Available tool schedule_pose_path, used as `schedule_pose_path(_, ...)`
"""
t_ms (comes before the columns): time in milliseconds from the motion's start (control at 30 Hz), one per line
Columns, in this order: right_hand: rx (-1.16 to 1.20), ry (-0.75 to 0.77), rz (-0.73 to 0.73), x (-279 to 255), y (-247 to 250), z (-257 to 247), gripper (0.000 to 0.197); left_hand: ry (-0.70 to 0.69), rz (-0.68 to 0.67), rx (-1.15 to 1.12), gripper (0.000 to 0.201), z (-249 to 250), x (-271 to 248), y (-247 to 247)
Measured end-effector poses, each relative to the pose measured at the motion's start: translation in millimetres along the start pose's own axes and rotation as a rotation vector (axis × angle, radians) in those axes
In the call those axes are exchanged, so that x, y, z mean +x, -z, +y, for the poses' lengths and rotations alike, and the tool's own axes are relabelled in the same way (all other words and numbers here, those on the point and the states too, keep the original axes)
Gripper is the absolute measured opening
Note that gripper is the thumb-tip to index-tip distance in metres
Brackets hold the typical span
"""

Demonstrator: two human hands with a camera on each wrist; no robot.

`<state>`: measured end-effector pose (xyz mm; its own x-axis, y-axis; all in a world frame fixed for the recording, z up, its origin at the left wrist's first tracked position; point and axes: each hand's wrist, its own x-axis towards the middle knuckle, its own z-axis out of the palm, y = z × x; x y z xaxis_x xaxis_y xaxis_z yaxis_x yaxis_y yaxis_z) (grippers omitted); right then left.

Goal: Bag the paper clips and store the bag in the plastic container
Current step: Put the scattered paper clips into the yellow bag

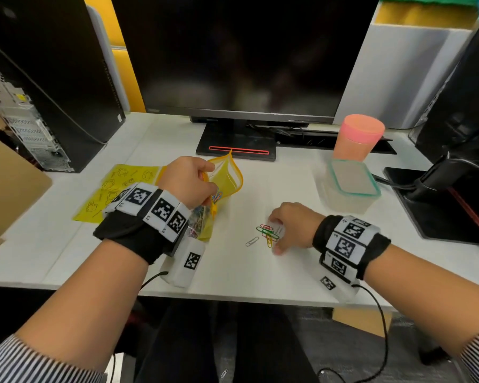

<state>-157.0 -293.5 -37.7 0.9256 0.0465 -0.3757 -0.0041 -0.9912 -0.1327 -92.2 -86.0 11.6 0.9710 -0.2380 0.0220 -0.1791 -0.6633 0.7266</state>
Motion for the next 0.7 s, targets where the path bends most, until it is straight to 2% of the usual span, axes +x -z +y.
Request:
schedule_pose_path(333,0.017,0.049,0.151,25.9,-2.2,-23.4,0.019,0.012,0.001,-0.005,0.046,1.6,-2.4,-0.9)
schedule_pose_path(433,-0.016,0.017,0.127,31.4,-1.4,-28.9,0.019,0.010,0.006,-0.002,0.045,2.2,-3.0,-1.6)
schedule_pose_path(533,-0.062,0.000,0.036,33.1,1.2,-34.4,0.018,0.015,0.008,0.001,0.044,3.1,-3.5,-1.3)
schedule_pose_path(600,-0.104,-0.021,-0.016,32.3,3.2,-37.3,0.008,0.016,0.009,0.009,0.044,3.4,-3.8,-1.0)
schedule_pose_path(700,-0.119,-0.015,-0.010,31.4,2.9,-38.8,0.005,0.014,0.010,0.019,0.045,2.9,-4.1,-0.8)
